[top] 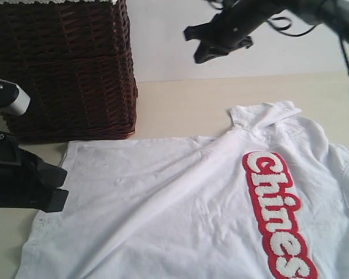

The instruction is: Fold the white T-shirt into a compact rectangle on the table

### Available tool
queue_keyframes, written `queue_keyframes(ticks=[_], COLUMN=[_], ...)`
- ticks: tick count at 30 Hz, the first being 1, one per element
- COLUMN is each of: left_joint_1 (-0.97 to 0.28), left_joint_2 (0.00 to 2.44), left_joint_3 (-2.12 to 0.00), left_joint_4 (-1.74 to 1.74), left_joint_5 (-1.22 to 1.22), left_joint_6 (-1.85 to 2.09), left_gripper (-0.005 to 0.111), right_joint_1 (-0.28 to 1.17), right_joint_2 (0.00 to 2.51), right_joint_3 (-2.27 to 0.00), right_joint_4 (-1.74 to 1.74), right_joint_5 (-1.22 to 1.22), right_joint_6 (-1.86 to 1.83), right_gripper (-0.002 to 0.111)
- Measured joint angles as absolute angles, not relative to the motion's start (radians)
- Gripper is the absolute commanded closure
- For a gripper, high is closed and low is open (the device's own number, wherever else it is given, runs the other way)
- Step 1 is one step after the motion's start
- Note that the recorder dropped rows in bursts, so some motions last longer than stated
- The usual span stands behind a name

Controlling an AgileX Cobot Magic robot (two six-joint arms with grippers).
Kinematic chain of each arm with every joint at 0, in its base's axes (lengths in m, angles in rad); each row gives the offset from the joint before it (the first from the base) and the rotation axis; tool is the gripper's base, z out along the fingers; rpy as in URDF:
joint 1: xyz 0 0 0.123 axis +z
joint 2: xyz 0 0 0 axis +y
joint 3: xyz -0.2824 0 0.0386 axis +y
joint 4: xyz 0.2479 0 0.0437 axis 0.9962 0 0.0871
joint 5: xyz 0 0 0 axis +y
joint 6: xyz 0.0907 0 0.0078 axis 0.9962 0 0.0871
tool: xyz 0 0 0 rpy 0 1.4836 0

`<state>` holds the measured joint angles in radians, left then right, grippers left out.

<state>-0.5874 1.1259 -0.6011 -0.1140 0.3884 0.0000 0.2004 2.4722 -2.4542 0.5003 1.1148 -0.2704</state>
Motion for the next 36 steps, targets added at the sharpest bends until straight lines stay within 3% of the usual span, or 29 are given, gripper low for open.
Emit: queue_keyframes(ticks=[7, 12, 16, 21, 24, 31, 33, 36], left_joint_1=[-0.582, -0.582, -0.582, -0.582, -0.582, -0.582, -0.582, -0.582], left_joint_2=[1.126, 1.126, 1.126, 1.126, 1.126, 1.126, 1.126, 1.126], left_joint_3=[-0.601, -0.601, -0.601, -0.601, -0.601, -0.601, -0.601, -0.601], left_joint_4=[-0.114, -0.114, -0.114, -0.114, -0.114, -0.114, -0.114, -0.114], left_joint_5=[0.391, 0.389, 0.382, 0.38, 0.38, 0.379, 0.379, 0.375], left_joint_6=[0.0, 0.0, 0.0, 0.0, 0.0, 0.0, 0.0, 0.006], left_gripper=[0.107, 0.107, 0.107, 0.107, 0.107, 0.107, 0.107, 0.107], right_joint_1=[0.04, 0.0, 0.0, -0.008, -0.008, -0.008, -0.009, -0.009], right_joint_2=[2.455, 2.457, 2.5, 2.555, 2.573, 2.623, 2.636, 2.647], right_joint_3=[-2.45, -2.395, -2.353, -2.348, -2.348, -2.348, -2.348, -2.348], right_joint_4=[0.467, 0.217, 0.011, -0.006, -0.006, -0.048, -0.05, -0.05], right_joint_5=[1.212, 1.212, 1.223, 1.225, 1.183, 1.064, 1.015, 0.969], right_joint_6=[-0.29, -0.243, -0.141, -0.107, -0.054, 0.04, 0.044, 0.047], right_gripper=[0.108, 0.106, 0.092, 0.068, 0.061, 0.062, 0.069, 0.092])
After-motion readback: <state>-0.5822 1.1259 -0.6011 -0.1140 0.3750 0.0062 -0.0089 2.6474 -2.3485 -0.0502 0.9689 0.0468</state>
